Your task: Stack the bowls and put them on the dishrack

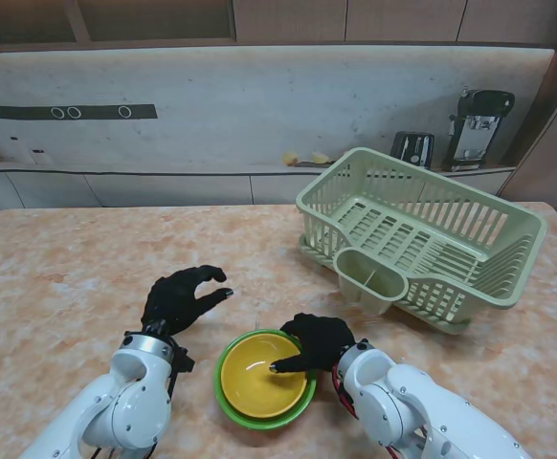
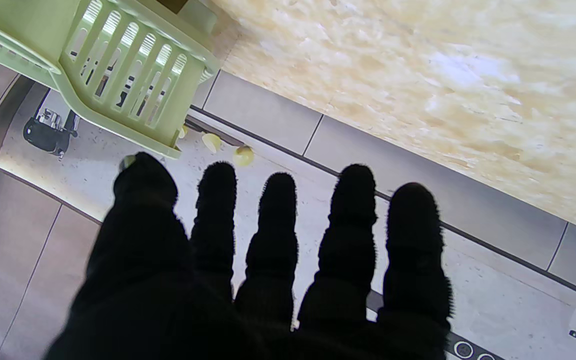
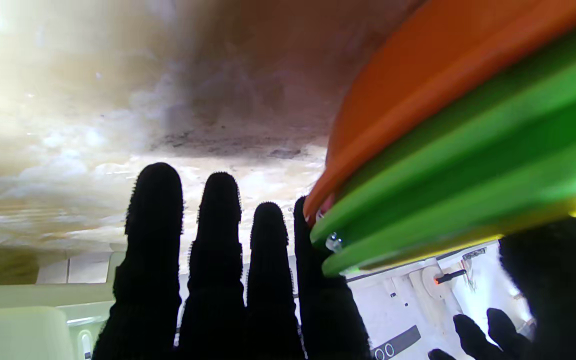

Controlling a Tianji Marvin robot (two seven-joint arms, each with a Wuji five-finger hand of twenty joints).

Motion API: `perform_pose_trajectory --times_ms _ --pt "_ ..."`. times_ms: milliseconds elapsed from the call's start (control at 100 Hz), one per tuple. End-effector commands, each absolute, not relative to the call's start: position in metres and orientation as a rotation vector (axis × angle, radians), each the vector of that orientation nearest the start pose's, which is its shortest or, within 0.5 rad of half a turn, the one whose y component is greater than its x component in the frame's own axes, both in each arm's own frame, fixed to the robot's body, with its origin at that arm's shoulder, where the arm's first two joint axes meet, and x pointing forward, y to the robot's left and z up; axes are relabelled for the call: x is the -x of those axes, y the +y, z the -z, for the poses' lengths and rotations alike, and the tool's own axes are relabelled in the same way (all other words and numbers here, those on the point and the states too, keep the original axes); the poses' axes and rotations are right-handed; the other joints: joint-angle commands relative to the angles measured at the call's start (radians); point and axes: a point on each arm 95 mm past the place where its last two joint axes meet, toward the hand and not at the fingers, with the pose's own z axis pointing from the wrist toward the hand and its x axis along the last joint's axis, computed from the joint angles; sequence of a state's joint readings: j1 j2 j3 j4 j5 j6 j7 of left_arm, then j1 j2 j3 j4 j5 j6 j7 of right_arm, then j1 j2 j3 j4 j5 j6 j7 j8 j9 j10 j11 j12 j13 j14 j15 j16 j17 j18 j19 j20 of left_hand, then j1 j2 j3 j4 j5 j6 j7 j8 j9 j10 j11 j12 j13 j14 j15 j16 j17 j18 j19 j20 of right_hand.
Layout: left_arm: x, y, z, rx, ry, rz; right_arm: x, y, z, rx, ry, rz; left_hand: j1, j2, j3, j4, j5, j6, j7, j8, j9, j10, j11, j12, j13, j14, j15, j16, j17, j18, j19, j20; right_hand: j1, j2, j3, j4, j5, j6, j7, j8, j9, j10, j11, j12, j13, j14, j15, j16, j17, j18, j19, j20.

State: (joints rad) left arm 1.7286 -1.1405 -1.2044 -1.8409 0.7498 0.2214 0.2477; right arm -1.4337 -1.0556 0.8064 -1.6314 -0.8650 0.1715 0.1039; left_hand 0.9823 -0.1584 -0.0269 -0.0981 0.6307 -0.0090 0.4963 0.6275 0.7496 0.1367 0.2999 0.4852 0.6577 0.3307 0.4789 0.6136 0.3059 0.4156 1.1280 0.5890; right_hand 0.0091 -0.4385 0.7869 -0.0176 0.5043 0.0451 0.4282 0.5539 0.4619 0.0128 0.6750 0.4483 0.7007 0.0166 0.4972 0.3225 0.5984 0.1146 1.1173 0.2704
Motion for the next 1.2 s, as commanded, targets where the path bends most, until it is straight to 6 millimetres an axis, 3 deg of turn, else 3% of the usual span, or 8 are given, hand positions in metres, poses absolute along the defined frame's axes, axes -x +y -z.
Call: perform_pose_trajectory --times_ms 0,250,450,550,770,950,1020,1190 --pt "-0.354 -0.028 0.287 1.447 1.033 1.684 -0.361 0.11 0.362 -1.317 1.852 -1.447 0.036 -0.003 -0.015 0.011 -0.004 -0.016 0.018 0.014 0.016 -0.009 0.009 0.015 0.013 -0.001 0.013 0.014 0.001 0.01 0.021 0.009 0.02 -0.034 0.021 0.011 0.034 -0.023 0.033 0.022 0.028 0.002 0.03 0.022 0.03 -0.014 0.049 0.037 0.042 -0.037 0.043 0.009" --pt "-0.353 -0.027 0.287 1.447 1.027 1.685 -0.367 0.114 0.369 -1.377 1.898 -1.389 0.037 -0.003 -0.014 0.011 -0.002 -0.017 0.021 0.016 0.018 -0.009 0.011 0.017 0.015 -0.001 0.017 0.017 0.003 0.008 0.024 0.011 0.191 -0.055 -0.001 0.075 0.133 -0.11 0.177 0.075 0.181 -0.035 0.101 0.075 0.198 -0.077 0.248 0.125 0.283 -0.237 0.182 -0.026" --pt "-0.353 -0.027 0.287 1.448 1.02 1.688 -0.371 0.117 0.374 -1.48 1.921 -1.372 0.038 -0.002 -0.014 0.011 -0.002 -0.016 0.022 0.016 0.019 -0.007 0.011 0.018 0.016 0.0 0.02 0.019 0.004 0.007 0.027 0.012 0.3 -0.077 0.056 0.152 0.19 -0.17 0.265 0.079 0.265 -0.077 0.123 0.091 0.276 -0.098 0.289 0.133 0.363 -0.276 0.205 -0.056" --pt "-0.353 -0.027 0.287 1.448 1.017 1.69 -0.373 0.119 0.377 -1.548 1.92 -1.375 0.039 -0.003 -0.014 0.011 -0.002 -0.018 0.023 0.016 0.021 -0.007 0.012 0.019 0.017 -0.001 0.022 0.02 0.005 0.007 0.028 0.012 0.36 -0.184 0.259 0.021 0.161 -0.219 0.408 -0.048 0.289 -0.095 0.135 0.105 0.292 -0.109 0.309 0.135 0.371 -0.276 0.221 -0.064" --pt "-0.352 -0.026 0.287 1.447 1.007 1.692 -0.376 0.121 0.38 -1.658 1.913 -1.39 0.042 -0.002 -0.014 0.011 -0.001 -0.017 0.026 0.017 0.023 -0.009 0.015 0.02 0.019 0.0 0.026 0.023 0.005 0.007 0.032 0.014 0.531 -0.263 0.447 -0.018 0.175 -0.306 0.541 -0.1 0.364 -0.129 0.129 0.138 0.331 -0.118 0.329 0.134 0.386 -0.273 0.245 -0.06" --pt "-0.351 -0.026 0.286 1.443 1.0 1.694 -0.376 0.12 0.378 -1.753 1.871 -1.416 0.045 -0.003 -0.014 0.011 -0.002 -0.02 0.029 0.019 0.025 -0.009 0.017 0.022 0.021 0.0 0.029 0.025 0.008 0.006 0.034 0.015 0.705 -0.288 0.533 -0.05 0.266 -0.355 0.557 0.024 0.409 -0.181 0.143 0.189 0.342 -0.124 0.375 0.132 0.384 -0.255 0.259 -0.057" --pt "-0.351 -0.026 0.286 1.443 0.999 1.695 -0.376 0.121 0.377 -1.782 1.851 -1.429 0.046 -0.003 -0.014 0.011 -0.002 -0.019 0.03 0.019 0.026 -0.008 0.018 0.023 0.021 0.0 0.03 0.026 0.009 0.005 0.035 0.015 0.759 -0.283 0.556 -0.056 0.306 -0.358 0.555 0.142 0.42 -0.196 0.164 0.199 0.348 -0.131 0.39 0.145 0.37 -0.231 0.314 -0.205" --pt "-0.351 -0.025 0.286 1.437 0.991 1.696 -0.373 0.121 0.374 -1.844 1.815 -1.45 0.047 -0.004 -0.014 0.011 -0.001 -0.02 0.033 0.019 0.029 -0.009 0.021 0.025 0.023 -0.002 0.034 0.028 0.01 0.003 0.037 0.016 0.848 -0.196 0.572 -0.015 0.353 -0.398 0.63 0.241 0.448 -0.234 0.23 0.222 0.377 -0.168 0.447 0.188 0.37 -0.194 0.383 -0.255"
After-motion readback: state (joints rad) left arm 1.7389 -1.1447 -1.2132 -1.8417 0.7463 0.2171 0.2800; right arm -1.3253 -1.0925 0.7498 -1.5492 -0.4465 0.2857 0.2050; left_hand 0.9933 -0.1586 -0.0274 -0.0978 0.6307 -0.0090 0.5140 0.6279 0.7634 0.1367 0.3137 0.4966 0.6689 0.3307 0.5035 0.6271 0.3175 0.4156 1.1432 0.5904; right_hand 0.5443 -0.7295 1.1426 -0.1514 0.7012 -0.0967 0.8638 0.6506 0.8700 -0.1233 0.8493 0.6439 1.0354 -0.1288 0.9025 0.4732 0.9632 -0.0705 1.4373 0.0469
